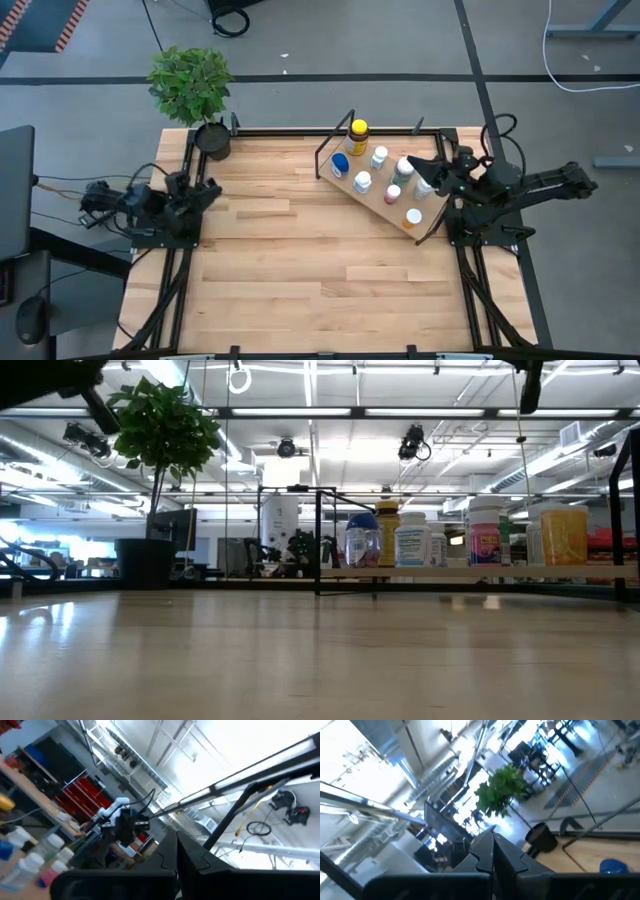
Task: Pick and place medicine bottles onto shelf by color
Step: Return to Home Position
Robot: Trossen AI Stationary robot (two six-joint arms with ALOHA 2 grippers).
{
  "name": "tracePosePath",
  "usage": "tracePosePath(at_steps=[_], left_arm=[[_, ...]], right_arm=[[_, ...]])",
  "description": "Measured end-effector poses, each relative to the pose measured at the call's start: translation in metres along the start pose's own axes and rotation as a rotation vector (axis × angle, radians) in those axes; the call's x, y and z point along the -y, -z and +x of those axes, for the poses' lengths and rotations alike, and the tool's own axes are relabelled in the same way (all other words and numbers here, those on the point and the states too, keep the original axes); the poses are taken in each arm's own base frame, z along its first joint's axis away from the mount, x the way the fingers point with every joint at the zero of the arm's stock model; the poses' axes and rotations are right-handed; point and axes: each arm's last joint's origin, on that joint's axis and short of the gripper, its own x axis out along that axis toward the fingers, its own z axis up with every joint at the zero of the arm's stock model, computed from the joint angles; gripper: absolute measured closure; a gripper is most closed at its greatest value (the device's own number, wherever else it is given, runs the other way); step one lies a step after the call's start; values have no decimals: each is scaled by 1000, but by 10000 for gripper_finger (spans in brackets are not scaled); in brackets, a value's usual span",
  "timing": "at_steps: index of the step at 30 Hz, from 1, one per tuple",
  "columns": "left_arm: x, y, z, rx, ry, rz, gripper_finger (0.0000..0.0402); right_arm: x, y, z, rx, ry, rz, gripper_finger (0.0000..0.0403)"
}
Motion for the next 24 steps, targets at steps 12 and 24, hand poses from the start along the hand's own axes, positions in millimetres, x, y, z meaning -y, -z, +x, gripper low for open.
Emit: tracePosePath(at_steps=[12,24], left_arm=[[-22,4,-1,100,-57,45,401],[-28,2,1,68,-62,261,395]], right_arm=[[1,-16,-17,55,-61,-84,393],[18,-53,-69,159,-148,-147,393]])
